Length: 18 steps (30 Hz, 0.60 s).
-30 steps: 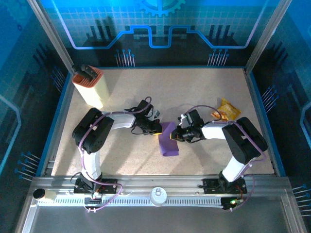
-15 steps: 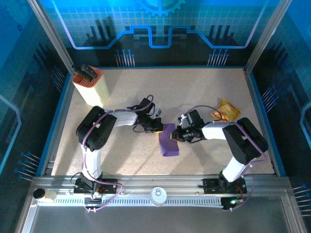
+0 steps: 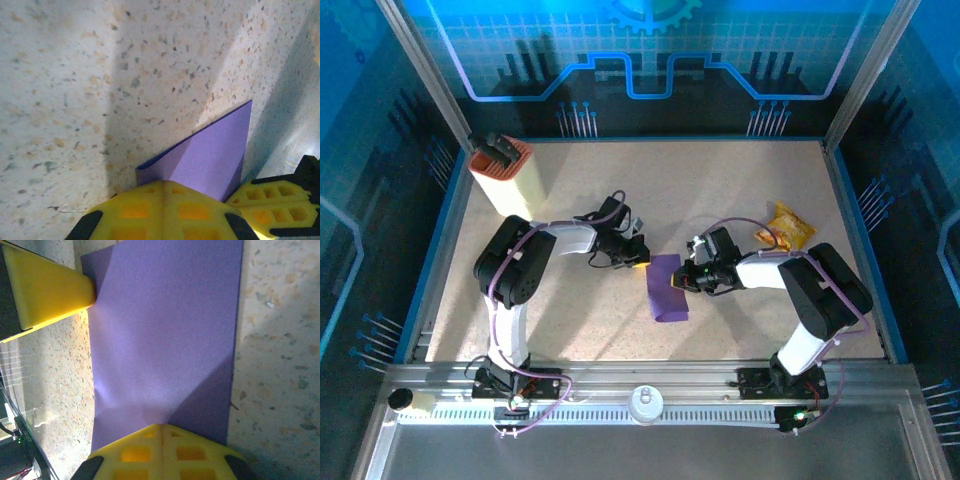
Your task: Fold a paper plane with a square sheet of paper (pick it up from the middle)
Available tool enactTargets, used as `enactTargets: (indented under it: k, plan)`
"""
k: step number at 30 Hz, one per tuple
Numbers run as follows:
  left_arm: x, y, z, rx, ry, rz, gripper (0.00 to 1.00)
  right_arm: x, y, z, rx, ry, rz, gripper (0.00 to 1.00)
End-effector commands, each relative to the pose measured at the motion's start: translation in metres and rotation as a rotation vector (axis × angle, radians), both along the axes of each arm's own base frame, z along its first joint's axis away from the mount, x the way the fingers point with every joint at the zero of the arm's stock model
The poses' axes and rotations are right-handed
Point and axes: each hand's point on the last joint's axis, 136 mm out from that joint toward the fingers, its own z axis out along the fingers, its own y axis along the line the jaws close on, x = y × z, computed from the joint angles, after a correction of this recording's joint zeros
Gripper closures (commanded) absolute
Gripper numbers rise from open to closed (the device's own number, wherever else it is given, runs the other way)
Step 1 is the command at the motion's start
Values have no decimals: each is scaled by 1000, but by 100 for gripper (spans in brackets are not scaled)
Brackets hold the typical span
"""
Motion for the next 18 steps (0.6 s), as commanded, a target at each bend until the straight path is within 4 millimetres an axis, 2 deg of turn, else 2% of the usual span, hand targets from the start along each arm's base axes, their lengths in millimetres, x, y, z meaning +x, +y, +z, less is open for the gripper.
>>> enactTargets:
  k: [1,5,9,14,18]
  plan:
    - [19,29,-15,121,2,123,100,-48,-46,-53,-221,211,-58,95]
    - [22,28,-3,101,-11,159,100,-48,-44,-54,-222,213,-54,95]
    - [22,16,17,14,-41,167,100,-48,-43,-53,-221,214,-54,95]
    - [14,-4,39,-44,-101,88,100,-47,-43,-49,-222,206,-52,95]
    - [2,-24,37,-66,-103,-5,100,-44,-43,-49,-222,203,-52,95]
